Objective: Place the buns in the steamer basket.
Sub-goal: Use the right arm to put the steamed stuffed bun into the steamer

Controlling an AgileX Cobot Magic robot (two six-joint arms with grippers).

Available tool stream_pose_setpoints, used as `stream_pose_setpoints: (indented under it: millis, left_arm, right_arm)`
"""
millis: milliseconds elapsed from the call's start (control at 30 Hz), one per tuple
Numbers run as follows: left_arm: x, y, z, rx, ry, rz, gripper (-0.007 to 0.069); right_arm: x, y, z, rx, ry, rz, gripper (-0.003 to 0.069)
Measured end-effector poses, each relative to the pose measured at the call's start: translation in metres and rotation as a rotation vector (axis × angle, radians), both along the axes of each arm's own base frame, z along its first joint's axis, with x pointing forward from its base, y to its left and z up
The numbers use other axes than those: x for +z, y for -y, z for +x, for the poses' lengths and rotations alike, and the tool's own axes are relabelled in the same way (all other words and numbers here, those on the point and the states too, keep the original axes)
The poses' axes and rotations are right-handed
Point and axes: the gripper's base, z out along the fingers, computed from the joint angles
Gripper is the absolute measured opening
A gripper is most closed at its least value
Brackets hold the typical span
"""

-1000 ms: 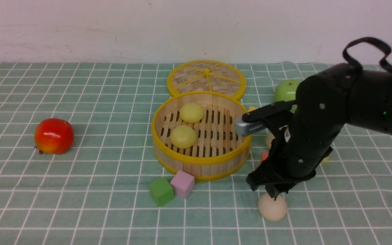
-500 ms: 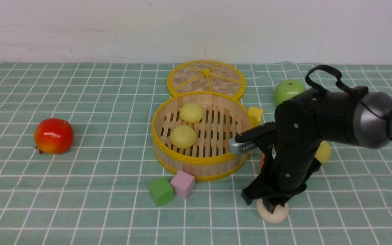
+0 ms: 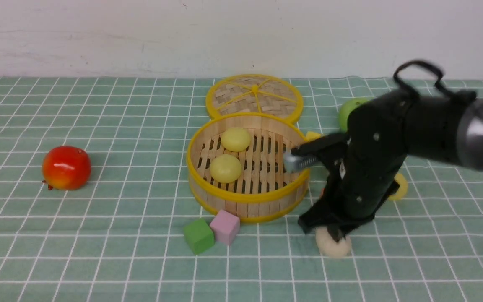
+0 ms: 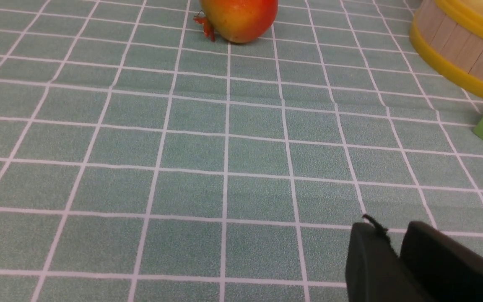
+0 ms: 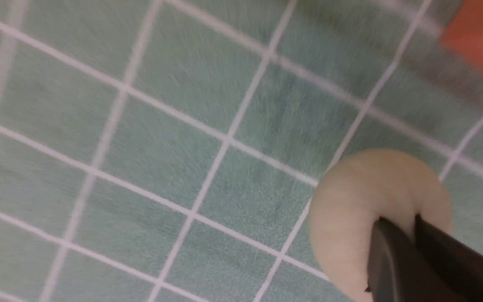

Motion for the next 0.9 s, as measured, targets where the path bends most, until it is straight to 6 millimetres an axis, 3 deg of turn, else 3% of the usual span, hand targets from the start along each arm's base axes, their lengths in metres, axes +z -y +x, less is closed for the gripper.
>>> stream_pose_setpoints:
  millis: [167,233,333,433,467,500,533,567,633,900]
  left_arm:
    - [0.000,0.000,0.000,0.000,0.000,0.000,0.0113]
    - [0.000,0.000,0.000,0.000,0.000,0.000,0.0113]
    - [0.000,0.000,0.000,0.000,0.000,0.000,0.0113]
    - [0.000,0.000,0.000,0.000,0.000,0.000,0.0116]
    - [0.000,0.000,0.000,0.000,0.000,0.000,0.0120]
    - [0.000,0.000,0.000,0.000,0.000,0.000,0.0120]
    - [0.000,0.000,0.000,0.000,0.000,0.000,0.0123]
    - [0.000,0.000,0.000,0.000,0.000,0.000,0.0123]
    - [0.000,0.000,0.000,0.000,0.000,0.000,0.0127]
    - [0.000,0.000,0.000,0.000,0.000,0.000,0.0131]
  right_arm:
    - [0.067,-0.013,0.014,0.057,0.143,0.122,0.0003]
    - [0.081,-0.020,0.021,0.074,0.184,0.165,0.0003]
    - [0.088,-0.034,0.038,0.093,0.214,0.222,0.0003]
    - [0.078,-0.045,0.055,0.100,0.215,0.233,0.0003]
    - [0.063,-0.053,0.069,0.101,0.205,0.226,0.0003]
    - [0.060,-0.053,0.070,0.101,0.199,0.222,0.0003]
    - [0.041,-0.058,0.080,0.102,0.179,0.200,0.0003]
    - [0.039,-0.059,0.081,0.102,0.178,0.196,0.0003]
    - [0.013,-0.064,0.091,0.101,0.143,0.169,0.0003]
    - [-0.016,-0.066,0.099,0.066,0.100,0.145,0.0038]
